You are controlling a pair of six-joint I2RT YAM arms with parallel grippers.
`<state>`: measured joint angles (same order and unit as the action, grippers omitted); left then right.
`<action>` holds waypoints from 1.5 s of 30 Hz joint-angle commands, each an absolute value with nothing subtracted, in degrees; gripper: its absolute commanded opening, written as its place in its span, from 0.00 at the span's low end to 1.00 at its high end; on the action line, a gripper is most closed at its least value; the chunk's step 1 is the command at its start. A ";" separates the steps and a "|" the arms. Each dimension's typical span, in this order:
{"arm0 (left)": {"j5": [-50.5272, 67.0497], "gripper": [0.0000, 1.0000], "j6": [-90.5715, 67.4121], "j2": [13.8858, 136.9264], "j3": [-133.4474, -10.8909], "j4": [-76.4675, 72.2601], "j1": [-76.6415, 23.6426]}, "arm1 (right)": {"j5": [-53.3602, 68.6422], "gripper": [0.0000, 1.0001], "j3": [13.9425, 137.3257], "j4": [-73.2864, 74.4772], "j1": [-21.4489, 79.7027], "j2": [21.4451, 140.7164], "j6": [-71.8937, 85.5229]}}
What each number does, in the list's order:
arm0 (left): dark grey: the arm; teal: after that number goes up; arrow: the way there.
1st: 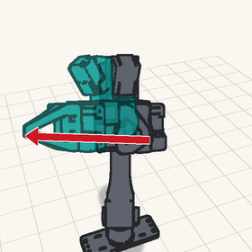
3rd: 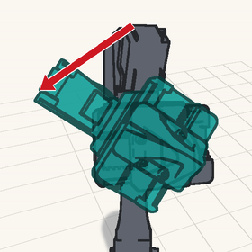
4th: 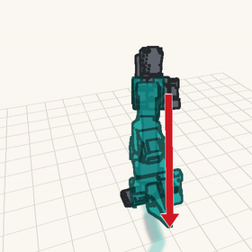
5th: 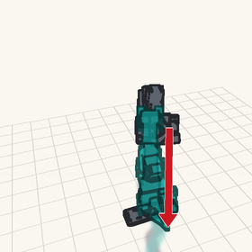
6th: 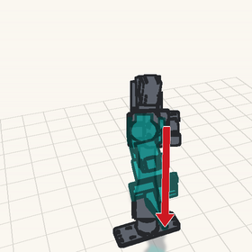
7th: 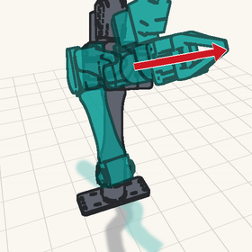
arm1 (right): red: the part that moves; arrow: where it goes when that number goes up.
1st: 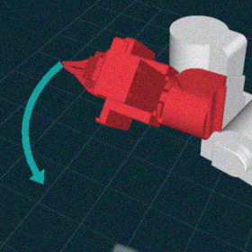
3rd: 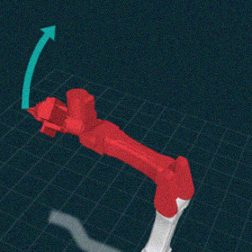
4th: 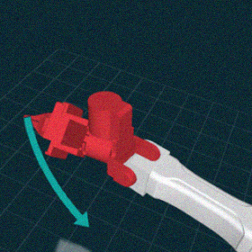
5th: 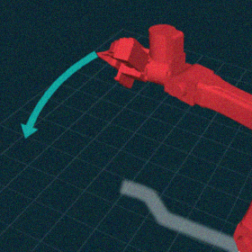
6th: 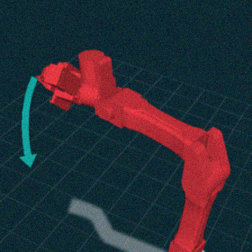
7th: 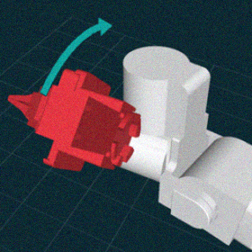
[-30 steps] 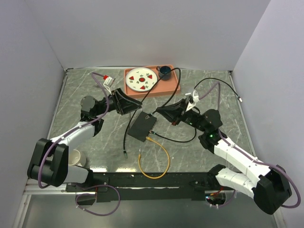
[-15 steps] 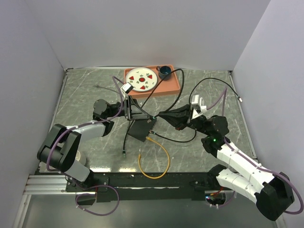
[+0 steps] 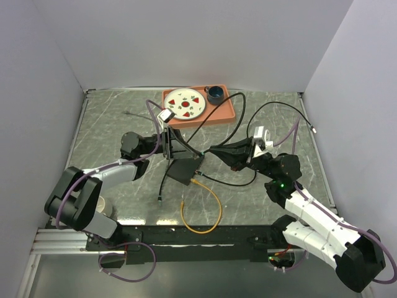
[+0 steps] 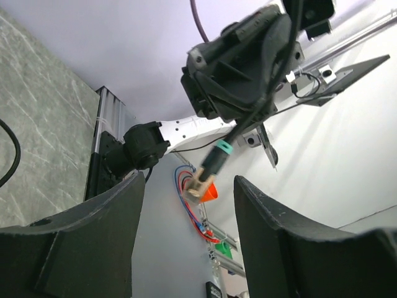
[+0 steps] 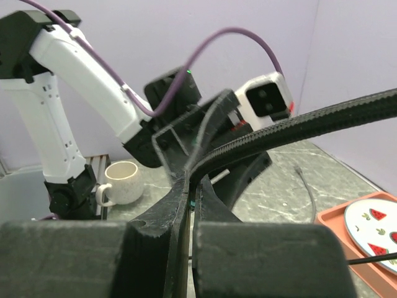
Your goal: Insert the plug into the switch port
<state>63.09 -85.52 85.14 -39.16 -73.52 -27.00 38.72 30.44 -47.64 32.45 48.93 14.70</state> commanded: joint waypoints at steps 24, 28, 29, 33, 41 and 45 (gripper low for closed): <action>62.05 0.06 -65.75 73.39 -39.90 -81.57 -31.29 | 35.25 0.00 28.74 -53.09 31.55 46.93 15.91; 60.74 0.01 -59.00 71.81 -40.69 -70.71 -31.20 | 35.16 0.01 30.06 -48.35 31.55 47.02 15.03; 60.12 0.01 -57.23 70.76 -41.48 -67.97 -31.20 | 35.33 0.05 30.41 -46.86 31.55 47.02 14.94; 54.86 0.01 -47.31 67.59 -44.55 -51.63 -31.11 | 36.21 0.45 32.16 -41.58 31.55 47.46 14.59; 43.44 0.01 -33.85 64.60 -53.16 -30.69 -29.01 | 36.91 0.92 33.48 -30.09 31.64 45.88 11.43; 36.32 0.01 -30.50 61.62 -54.58 -25.24 -26.99 | 36.30 0.98 34.63 -25.85 31.55 43.60 9.15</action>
